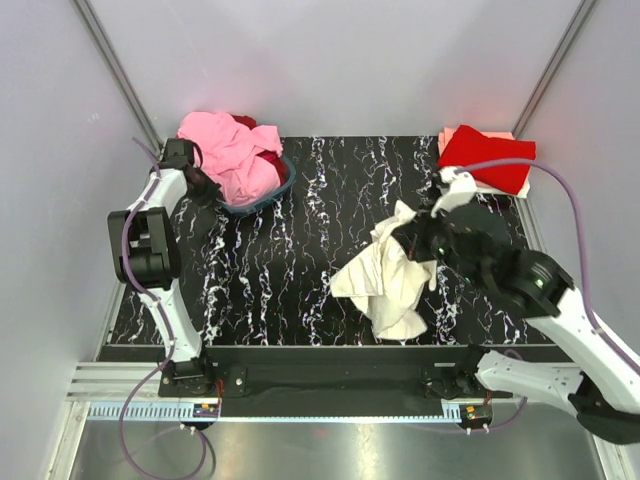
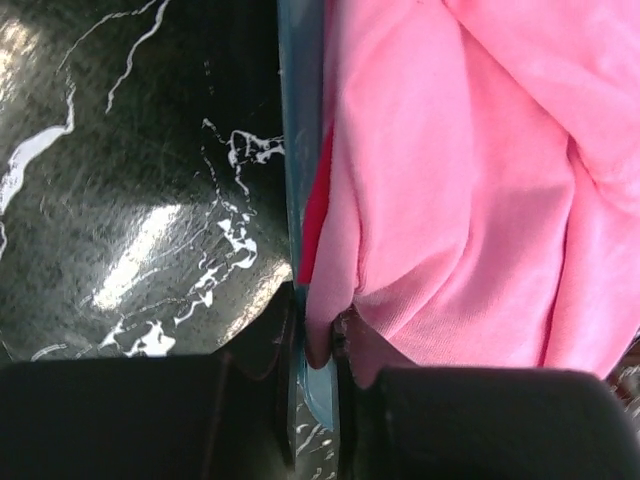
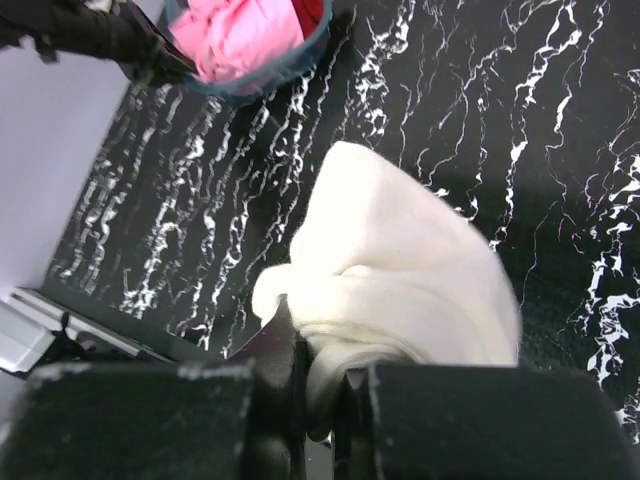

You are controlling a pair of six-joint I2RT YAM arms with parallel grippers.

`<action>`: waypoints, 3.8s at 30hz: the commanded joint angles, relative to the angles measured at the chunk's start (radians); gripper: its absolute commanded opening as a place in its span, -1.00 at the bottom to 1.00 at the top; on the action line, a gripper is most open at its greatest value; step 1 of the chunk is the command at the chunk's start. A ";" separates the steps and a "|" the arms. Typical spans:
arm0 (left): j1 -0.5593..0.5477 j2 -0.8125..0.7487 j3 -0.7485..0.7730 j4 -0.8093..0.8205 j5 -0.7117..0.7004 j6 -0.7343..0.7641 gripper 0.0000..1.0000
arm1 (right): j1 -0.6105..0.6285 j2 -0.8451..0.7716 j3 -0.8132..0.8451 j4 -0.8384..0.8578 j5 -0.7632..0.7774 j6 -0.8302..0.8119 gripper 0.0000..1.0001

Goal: Fold and stack the t-shirts
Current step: Move the tshirt to the center of the board, then flatten the tshirt out

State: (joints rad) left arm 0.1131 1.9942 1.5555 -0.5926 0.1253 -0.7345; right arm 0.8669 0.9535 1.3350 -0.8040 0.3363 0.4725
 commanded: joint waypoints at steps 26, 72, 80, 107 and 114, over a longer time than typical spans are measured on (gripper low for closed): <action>0.060 -0.078 -0.231 0.304 -0.256 -0.908 -1.00 | 0.001 -0.136 -0.165 -0.118 0.075 0.049 -1.00; -0.024 -0.375 -0.084 0.127 -0.111 -0.318 0.60 | -0.003 0.149 0.162 -0.174 0.398 -0.044 -0.71; -0.349 -0.659 -0.270 -0.029 -0.331 0.001 0.55 | -0.295 0.119 -0.299 -0.162 0.091 0.277 0.99; -1.065 -0.143 -0.041 0.078 -0.355 -0.015 0.41 | -0.325 -0.255 -0.376 -0.210 0.089 0.503 0.99; -0.951 -0.115 -0.216 0.301 -0.161 -0.032 0.43 | -0.325 -0.285 -0.428 -0.205 0.035 0.503 0.99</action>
State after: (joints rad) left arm -0.8566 1.8614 1.3750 -0.4305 -0.1513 -0.7460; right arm 0.5423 0.6758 0.9253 -1.0119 0.3939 0.9546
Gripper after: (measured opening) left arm 0.714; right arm 0.994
